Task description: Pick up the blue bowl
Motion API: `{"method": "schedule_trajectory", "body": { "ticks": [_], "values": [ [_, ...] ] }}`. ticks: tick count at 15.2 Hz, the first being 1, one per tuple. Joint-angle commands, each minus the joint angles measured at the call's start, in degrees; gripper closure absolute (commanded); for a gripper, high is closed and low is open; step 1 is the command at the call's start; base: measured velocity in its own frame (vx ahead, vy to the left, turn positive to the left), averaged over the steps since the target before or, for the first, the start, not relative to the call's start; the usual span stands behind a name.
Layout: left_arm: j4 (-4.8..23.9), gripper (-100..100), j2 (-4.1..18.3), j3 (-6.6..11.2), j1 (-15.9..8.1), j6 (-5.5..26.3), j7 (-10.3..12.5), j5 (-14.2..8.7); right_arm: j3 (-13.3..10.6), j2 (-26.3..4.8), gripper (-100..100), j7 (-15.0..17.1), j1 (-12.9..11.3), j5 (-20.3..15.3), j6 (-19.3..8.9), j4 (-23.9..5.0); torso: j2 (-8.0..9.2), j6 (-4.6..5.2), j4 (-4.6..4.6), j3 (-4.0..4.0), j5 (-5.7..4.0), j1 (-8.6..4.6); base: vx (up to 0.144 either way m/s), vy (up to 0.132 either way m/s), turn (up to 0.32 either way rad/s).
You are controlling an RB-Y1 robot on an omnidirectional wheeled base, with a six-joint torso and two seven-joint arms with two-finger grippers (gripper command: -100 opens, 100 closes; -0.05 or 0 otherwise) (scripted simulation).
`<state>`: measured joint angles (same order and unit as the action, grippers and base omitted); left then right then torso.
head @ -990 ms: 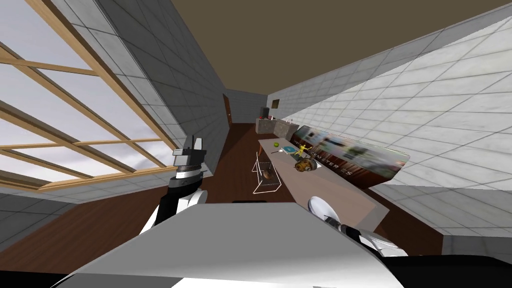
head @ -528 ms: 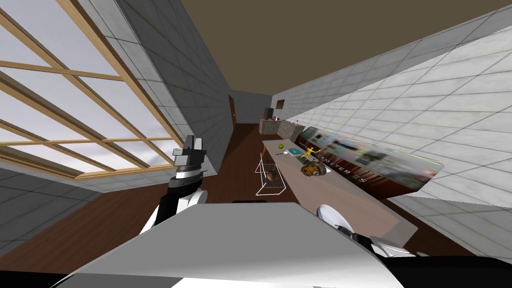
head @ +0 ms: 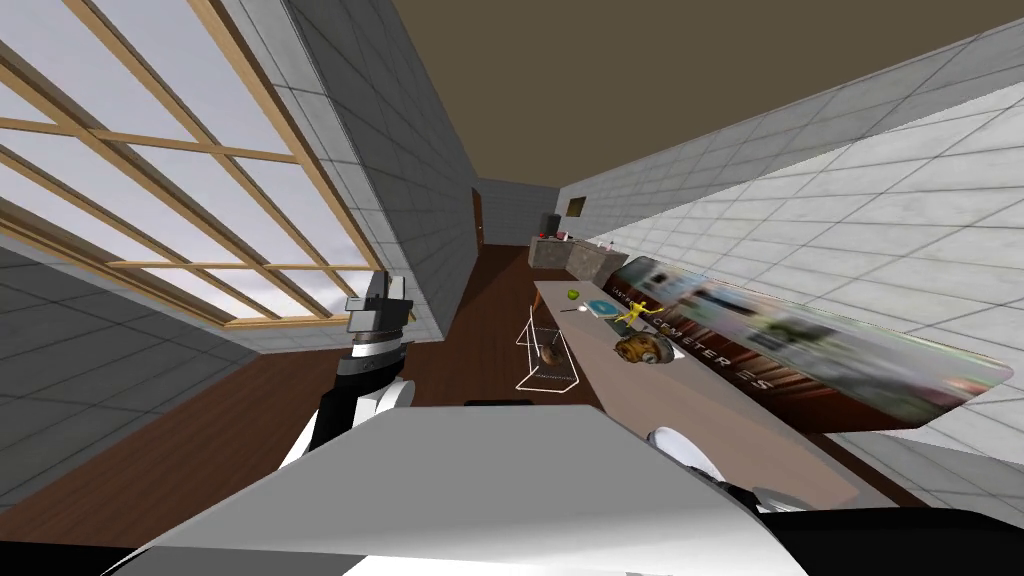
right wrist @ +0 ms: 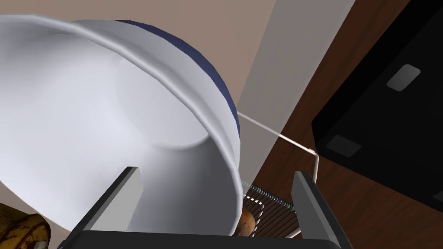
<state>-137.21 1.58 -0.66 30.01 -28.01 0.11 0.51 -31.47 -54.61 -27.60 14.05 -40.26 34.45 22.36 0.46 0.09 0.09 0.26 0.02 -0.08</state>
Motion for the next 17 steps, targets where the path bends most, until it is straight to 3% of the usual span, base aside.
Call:
{"method": "schedule_trajectory", "body": {
  "ticks": [1, 2, 3, 4, 5, 6, 7, 8, 9, 12, 15, 16, 17],
  "values": [
    [0.0, 0, 0.0, 0.00, 0.0, 0.0, 0.0, 0.0, 0.4, 1.1, -100, -0.4, -1.6, 0.2, 0.3, -2.2, 0.00, 0.00, 0.00, 0.00, 0.00, 0.00, -0.044, -0.020, -0.074],
    [0.0, 0, 0.0, 0.00, 0.0, 0.0, 0.0, 0.0, 0.4, 1.1, -100, -0.4, -1.6, 0.2, 0.3, -0.2, -0.08, -0.04, 0.00, -0.04, -0.04, 0.03, -0.015, -0.003, -0.066],
    [0.0, 0, 0.0, 0.00, 0.0, 0.0, 0.0, 0.0, 0.4, 1.1, -100, -0.4, -1.6, 0.2, 0.3, -2.2, -0.20, -0.06, -0.03, -0.11, -0.04, 0.07, 0.002, 0.007, -0.012],
    [0.0, 0, 0.0, 0.00, 0.0, 0.0, 0.0, 0.0, 1.6, 2.0, -100, 1.7, -0.5, 0.3, -0.4, -2.5, -0.30, -0.07, -0.05, -0.16, -0.02, 0.12, -0.062, 0.003, 0.297],
    [0.0, 0, 0.0, -0.01, 0.0, 0.0, 0.0, 0.0, 1.6, 2.0, -100, 1.7, -0.5, 0.3, -0.4, -2.5, -0.21, -0.14, -0.04, -0.13, 0.00, 0.13, -0.130, -0.021, 0.512],
    [0.0, 0, 0.0, -0.01, 0.0, 0.0, 0.0, 0.0, 2.8, 2.8, -100, 3.9, 0.6, 0.4, -1.1, -2.8, -0.06, -0.19, 0.00, -0.04, -0.01, 0.09, -0.197, -0.062, 0.496],
    [0.0, 0, 0.0, -0.01, 0.0, 0.0, 0.0, 0.0, 2.8, 2.8, -100, 3.9, 0.6, 0.4, -1.1, -2.8, 0.18, -0.15, 0.04, 0.09, -0.02, -0.03, -0.223, -0.070, 0.824],
    [0.0, 0, 0.0, 0.00, 0.0, 0.0, 0.0, 0.0, 2.8, 2.8, -100, 3.9, 0.6, 0.4, -1.1, -2.8, 0.36, -0.05, 0.07, 0.20, -0.06, -0.11, -0.163, -0.031, -0.038],
    [0.0, 0, 0.0, 0.00, 0.0, 0.0, 0.0, 0.0, 4.0, 3.7, -100, 6.0, 1.7, 0.5, -1.8, -3.2, 0.34, -0.01, 0.08, 0.20, -0.07, -0.10, -0.149, -0.014, 0.344],
    [0.0, 0, 0.0, -0.01, 0.0, 0.0, 0.0, 0.0, 5.2, 4.5, -100, 8.1, 2.8, 0.6, -2.4, -3.5, 0.37, -0.13, 0.09, 0.21, -0.04, -0.08, -0.195, -0.022, 0.446],
    [0.0, 0, 0.0, -0.01, 0.0, 0.0, 0.0, 0.0, 7.5, 6.2, -100, 12.3, 5.0, 0.7, -3.8, -4.2, 0.55, -0.14, 0.14, 0.32, -0.05, -0.02, -0.233, 0.009, 0.498],
    [0.0, 0, 0.0, -0.01, 0.0, 0.0, 0.0, 0.0, 7.5, 6.2, -100, 11.8, 5.0, 0.7, -3.8, -4.4, 0.53, -0.14, 0.13, 0.31, -0.04, 0.04, -0.188, 0.031, 0.516],
    [0.0, 0, 0.0, -0.01, 0.0, 0.0, 0.0, 0.0, 7.5, 6.2, -100, 11.3, 4.7, 0.7, -3.8, -7.0, 0.45, -0.15, 0.12, 0.27, -0.02, 0.04, -0.119, 0.015, 0.294]
  ]
}}
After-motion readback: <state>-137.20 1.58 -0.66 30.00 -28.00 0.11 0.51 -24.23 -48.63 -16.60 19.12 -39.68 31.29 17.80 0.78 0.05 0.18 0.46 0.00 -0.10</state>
